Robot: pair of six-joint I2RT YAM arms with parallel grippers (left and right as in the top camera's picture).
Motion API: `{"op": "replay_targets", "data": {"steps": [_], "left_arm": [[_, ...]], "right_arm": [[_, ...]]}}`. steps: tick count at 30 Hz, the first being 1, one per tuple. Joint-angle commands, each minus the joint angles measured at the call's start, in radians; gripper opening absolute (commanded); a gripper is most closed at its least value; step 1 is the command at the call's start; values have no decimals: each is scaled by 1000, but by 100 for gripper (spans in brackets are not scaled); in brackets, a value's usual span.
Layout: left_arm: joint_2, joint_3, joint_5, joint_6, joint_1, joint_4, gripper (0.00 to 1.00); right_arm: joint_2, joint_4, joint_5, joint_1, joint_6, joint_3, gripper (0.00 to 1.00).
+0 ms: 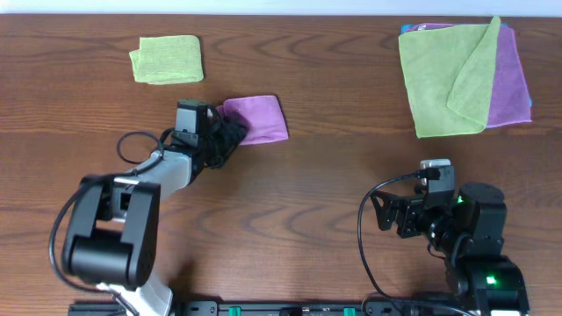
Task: Fold the cloth
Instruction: 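Lift the folded pink cloth with the left gripper and carry it over the green cloth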
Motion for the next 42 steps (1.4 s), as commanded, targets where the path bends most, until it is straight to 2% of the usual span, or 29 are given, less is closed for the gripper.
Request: {"op": "replay_targets", "data": {"steps": [1,3,4,8,12,18,22,26,36,42], "left_arm": [[80,-10,-23,-2,-10,13,36],[96,-9,-23,4,-10,50,9],[99,-9,-20,13,-10,73,6],[91,13,40,32,-3,159,5],[87,130,119,35,13,140,6],[88,442,123,50,44,-59,5],[96,683,41,135,86,-259,6],[145,855,23,189,127,-346,5],[374,1157,39,193,205,-351,5],[462,1217,68,194,237,-355,6]], "right_arm": [[-3,-1,6,-9,12,-7,99],[-3,-2,6,-9,12,-7,99],[-3,-1,6,-9,12,-7,99],[-3,-1,6,-9,12,-7,99],[-3,-1,6,-9,12,-7,99],[-3,-1,6,-9,12,-7,99],[-3,-1,6,-9,12,-7,99],[-3,-1,6,-9,12,-7,99],[-3,-1,6,-9,12,-7,99],[-3,-1,6,-9,12,-7,99]]}}
